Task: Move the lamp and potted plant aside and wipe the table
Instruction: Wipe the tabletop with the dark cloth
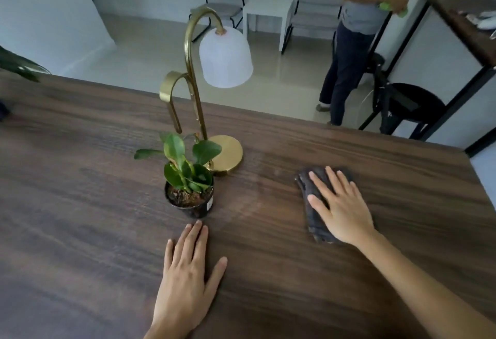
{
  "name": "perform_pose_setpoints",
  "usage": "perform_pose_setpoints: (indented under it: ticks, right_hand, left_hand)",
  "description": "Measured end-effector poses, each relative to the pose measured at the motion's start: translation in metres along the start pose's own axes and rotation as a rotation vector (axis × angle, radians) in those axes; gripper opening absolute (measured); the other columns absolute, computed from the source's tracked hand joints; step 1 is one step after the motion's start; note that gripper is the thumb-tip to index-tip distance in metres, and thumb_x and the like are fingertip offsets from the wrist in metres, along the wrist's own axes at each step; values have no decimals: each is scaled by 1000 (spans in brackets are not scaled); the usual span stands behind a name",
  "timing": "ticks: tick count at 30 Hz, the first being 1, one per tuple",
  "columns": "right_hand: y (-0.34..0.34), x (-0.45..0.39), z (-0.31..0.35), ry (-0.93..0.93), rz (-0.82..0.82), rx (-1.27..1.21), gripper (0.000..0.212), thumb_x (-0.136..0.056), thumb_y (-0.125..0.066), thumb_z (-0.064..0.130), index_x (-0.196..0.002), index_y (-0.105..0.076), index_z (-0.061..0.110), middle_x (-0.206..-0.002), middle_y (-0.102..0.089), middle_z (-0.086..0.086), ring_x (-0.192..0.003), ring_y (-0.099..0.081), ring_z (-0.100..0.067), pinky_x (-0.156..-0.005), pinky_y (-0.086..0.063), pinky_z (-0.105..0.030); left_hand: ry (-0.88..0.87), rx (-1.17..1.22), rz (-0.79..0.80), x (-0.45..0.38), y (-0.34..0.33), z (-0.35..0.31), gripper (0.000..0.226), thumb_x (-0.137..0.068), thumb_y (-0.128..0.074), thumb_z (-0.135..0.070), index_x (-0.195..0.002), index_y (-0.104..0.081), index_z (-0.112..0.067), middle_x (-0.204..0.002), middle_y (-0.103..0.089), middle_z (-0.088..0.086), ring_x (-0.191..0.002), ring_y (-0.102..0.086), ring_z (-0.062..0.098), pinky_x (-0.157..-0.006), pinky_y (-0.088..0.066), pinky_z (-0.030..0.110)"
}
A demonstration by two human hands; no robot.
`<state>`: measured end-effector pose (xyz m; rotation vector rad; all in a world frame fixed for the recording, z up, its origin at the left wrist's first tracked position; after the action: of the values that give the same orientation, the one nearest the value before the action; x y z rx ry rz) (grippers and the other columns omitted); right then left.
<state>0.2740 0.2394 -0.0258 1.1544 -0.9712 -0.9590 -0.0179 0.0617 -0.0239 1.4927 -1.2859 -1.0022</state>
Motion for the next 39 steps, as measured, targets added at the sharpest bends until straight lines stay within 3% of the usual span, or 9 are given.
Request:
perform_pose_setpoints:
  ticks: [3,7,14,19,22,25,29,35,39]
  right_hand:
    - [15,-48,-63,-322,-48,-13,70,-91,-3,69,-154,-5,38,-164,-4,-7,-150,-6,-30,-120,-8,-49]
    - [26,-152,-42,-610,-38,-84,69,-93,-7,67,-154,-1,35,-163,5,-16,-148,5,-41,-119,3,-55]
    - [12,-263,157,-55,50,-88,60,-98,-11,58,-154,-5,37,-163,-2,-14,-148,-1,-41,-118,5,-55]
    - [17,-245,130,199,66,-90,53,-101,-14,51,-153,-10,40,-164,-7,-5,-150,-3,-28,-120,-1,-47]
    - [24,-209,30,7,-16,-90,54,-101,-12,52,-153,-10,40,-164,-9,-5,-150,-7,-29,-120,-4,-46]
    - [34,-161,-84,-356,-73,-98,57,-100,-11,53,-154,-10,35,-164,-6,-5,-150,-5,-29,-120,-6,-48]
    - [36,-140,-98,-714,-37,-123,57,-100,-9,52,-154,-4,35,-164,5,-8,-150,4,-33,-120,2,-51]
    - [12,-154,69,-144,14,-78,55,-100,-8,54,-152,-2,42,-164,7,-5,-150,7,-32,-120,4,-50]
    - [-8,-67,122,10,18,-73,56,-99,-6,54,-153,-2,40,-164,3,-5,-150,4,-30,-121,0,-50]
  left_hand:
    - [14,1,4,-2,-2,0,76,-90,-21,-65,-139,-45,-12,-146,-45,4,-139,-26,17,-111,-16,42]
    - [17,-4,-10,-4,-3,-2,76,-89,-22,-65,-134,-52,-12,-142,-50,4,-136,-32,18,-109,-19,41]
    - [75,-12,42,-13,-7,4,72,-70,-48,-68,-123,-63,-22,-133,-59,-3,-130,-36,13,-111,-8,30]
    - [40,-22,-3,-12,-2,7,72,-72,-48,-67,-126,-61,-21,-136,-55,-4,-136,-30,11,-111,-9,27]
    - [17,3,-21,-9,1,2,72,-73,-47,-65,-125,-61,-17,-136,-56,0,-132,-36,13,-110,-11,29]
    - [26,2,-24,-8,0,0,72,-74,-47,-63,-126,-60,-15,-137,-56,3,-131,-37,16,-111,-11,31]
    - [30,-10,-54,-6,-5,-1,71,-74,-49,-59,-126,-60,-12,-136,-56,5,-131,-39,19,-110,-17,36]
    - [1,-71,-64,-6,-1,-3,72,-88,-31,-62,-132,-53,-10,-140,-52,6,-133,-37,20,-107,-23,44]
    - [7,-106,-26,-1,-1,-1,73,-89,-26,-61,-140,-44,-12,-147,-44,3,-139,-32,20,-112,-18,42]
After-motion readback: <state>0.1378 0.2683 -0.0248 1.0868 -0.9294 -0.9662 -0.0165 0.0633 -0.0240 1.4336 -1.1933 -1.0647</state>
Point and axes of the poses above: each hand's wrist, its own x-axis away from the middle knuckle, its own y-axis out of the back of the hand, z = x × y, the point moved 5 cm from there along -x, towards the middle knuckle
